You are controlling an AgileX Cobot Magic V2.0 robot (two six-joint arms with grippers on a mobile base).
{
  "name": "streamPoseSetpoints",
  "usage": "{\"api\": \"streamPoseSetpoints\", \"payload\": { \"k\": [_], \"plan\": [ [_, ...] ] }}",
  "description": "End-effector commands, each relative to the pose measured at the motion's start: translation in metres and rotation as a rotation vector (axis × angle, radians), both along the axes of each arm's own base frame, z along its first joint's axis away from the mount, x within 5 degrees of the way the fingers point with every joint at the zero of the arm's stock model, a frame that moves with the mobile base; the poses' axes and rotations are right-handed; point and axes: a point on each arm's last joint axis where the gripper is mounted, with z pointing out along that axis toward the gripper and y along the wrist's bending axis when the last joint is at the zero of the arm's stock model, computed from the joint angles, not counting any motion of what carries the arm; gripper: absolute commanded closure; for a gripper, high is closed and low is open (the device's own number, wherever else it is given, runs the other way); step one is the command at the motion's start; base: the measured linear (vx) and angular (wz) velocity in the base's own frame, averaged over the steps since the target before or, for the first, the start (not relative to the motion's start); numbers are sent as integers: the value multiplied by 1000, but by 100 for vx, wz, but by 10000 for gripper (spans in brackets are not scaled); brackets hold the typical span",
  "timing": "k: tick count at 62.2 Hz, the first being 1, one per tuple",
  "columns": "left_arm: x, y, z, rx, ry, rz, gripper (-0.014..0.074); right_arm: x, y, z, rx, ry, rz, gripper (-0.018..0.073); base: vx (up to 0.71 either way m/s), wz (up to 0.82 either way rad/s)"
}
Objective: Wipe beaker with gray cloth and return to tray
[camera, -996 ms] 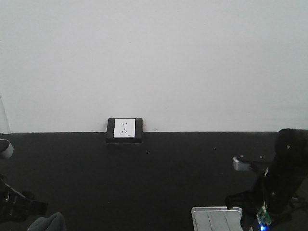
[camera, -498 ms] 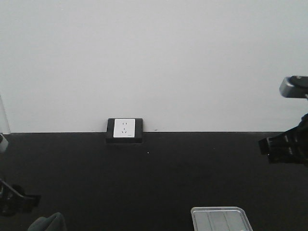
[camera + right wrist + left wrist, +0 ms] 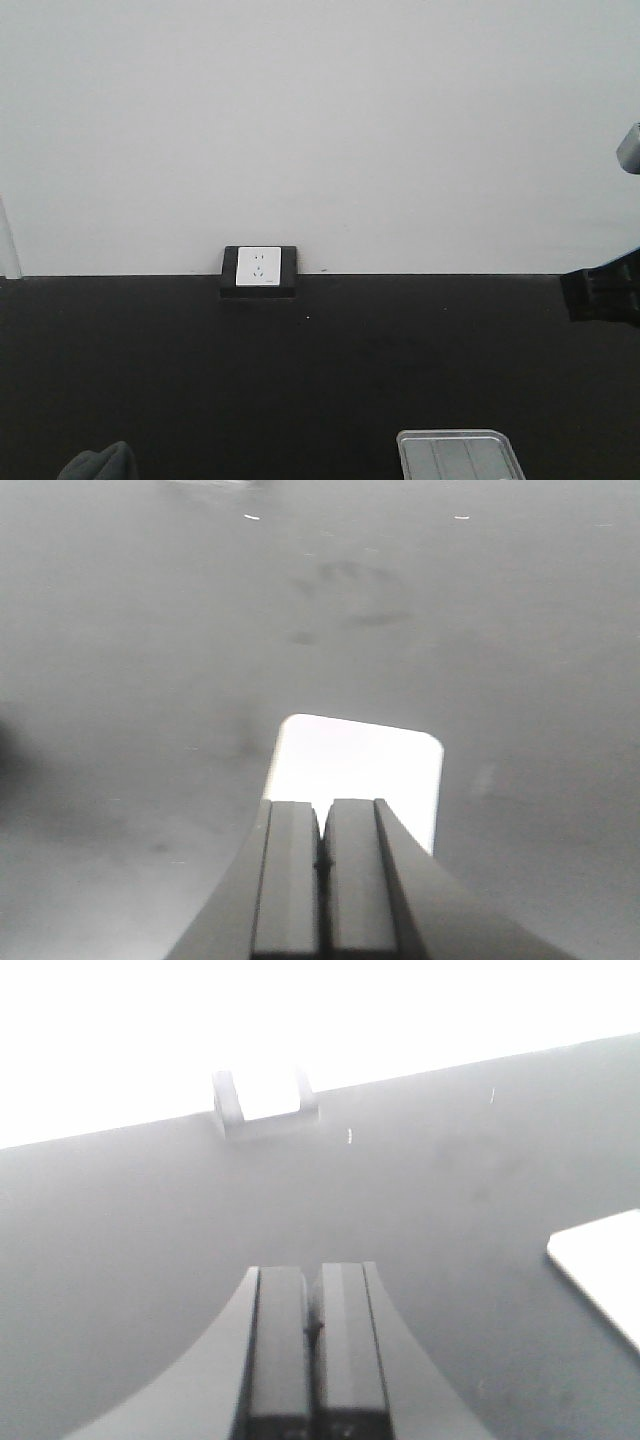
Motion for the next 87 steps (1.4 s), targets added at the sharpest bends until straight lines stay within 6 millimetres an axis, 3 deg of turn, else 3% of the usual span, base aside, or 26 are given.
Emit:
{"api": "streamPoseSetpoints", "payload": {
  "k": [1, 27, 36, 49, 58, 74, 87],
  "plan": [
    [-8, 3, 19, -44, -116, 35, 603, -4, 0, 18, 21, -109, -3, 571, 0, 0],
    [-10, 3, 18, -29, -112, 30, 603, -4, 0, 18, 21, -108, -3, 571, 0, 0],
    [-30, 9, 14, -8, -177, 93, 603, -4, 0, 18, 21, -108, -3, 571, 0, 0],
    [-79, 25, -32, -123, -399, 253, 603, -4, -1, 18, 20, -108, -5, 571, 0, 0],
    [-99, 27, -71, -105, -509, 258, 603, -4, -1, 18, 20, -108, -5, 571, 0, 0],
    [-111, 27, -136, -25, -542, 258, 603, -4, -1, 18, 20, -108, -5, 571, 0, 0],
    [-104, 28, -165, -18, -466, 269, 603, -4, -1, 17, 19, -102, -4, 571, 0, 0]
  ]
}}
